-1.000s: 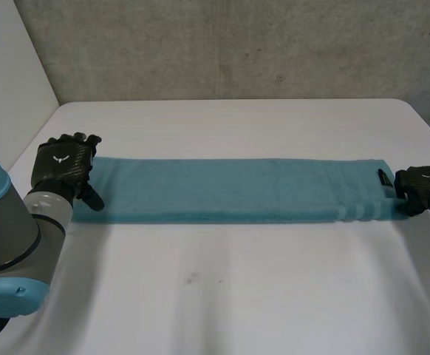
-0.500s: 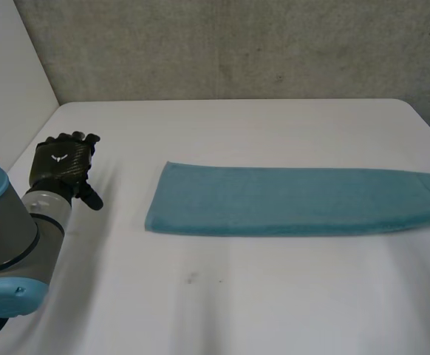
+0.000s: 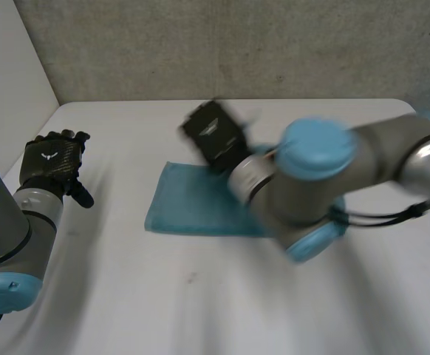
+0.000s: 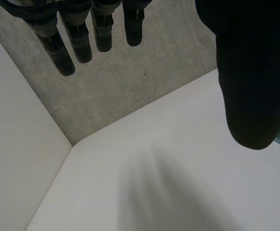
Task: Fold the laundry
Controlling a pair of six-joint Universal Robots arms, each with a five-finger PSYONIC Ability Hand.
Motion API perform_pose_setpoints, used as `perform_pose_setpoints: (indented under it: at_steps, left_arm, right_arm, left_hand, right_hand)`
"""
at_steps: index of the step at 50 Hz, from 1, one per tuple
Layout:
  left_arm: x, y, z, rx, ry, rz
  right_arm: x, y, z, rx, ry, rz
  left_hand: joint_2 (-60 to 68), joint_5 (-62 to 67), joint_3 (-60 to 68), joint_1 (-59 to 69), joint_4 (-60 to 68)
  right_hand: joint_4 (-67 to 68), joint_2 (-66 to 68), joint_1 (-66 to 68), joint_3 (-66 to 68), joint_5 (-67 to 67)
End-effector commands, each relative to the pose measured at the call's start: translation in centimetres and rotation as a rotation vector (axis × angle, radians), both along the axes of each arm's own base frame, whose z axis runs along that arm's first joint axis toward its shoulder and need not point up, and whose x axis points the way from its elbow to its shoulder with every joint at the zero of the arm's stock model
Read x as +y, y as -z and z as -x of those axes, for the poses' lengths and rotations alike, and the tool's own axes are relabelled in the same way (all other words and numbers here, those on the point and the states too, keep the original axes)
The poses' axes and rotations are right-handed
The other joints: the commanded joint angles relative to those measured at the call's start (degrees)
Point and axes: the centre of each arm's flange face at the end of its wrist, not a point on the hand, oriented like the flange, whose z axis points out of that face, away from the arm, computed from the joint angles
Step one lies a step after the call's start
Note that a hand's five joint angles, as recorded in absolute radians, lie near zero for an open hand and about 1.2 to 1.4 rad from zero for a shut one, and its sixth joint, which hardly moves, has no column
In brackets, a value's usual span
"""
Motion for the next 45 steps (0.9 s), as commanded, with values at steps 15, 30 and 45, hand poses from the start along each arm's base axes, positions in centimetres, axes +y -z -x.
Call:
perform_pose_setpoints:
  at_steps: [15, 30, 45]
  left_arm:
    - [0.7, -0.2, 1.4, 0.0, 0.059, 0.005]
    - [2.0, 1.8, 10.9, 0.001, 0.344, -0.001]
    - [2.5, 0.6, 11.2, 0.04, 0.328, -0.04]
  right_arm:
    - [-0.9, -0.8, 3.9, -0.038, 0.293, -0.136]
    - [-3.7, 5.1, 17.9, -0.146, 0.515, -0.669]
    - [-6.0, 7.2, 20.2, -0.206, 0.54, -0.593]
  left_hand:
    - [-1.9, -2.8, -2.4, -1.2, -1.7]
    - [-1.7, -2.6, -2.2, -1.0, -1.5]
    - [-1.9, -2.8, -2.4, -1.2, -1.7]
  right_hand:
    - [-58.3, -57.7, -45.2, -58.0, -56.0]
    - [-58.3, -57.7, -45.2, -58.0, -56.0]
    - [11.7, 12.3, 24.8, 12.0, 14.0]
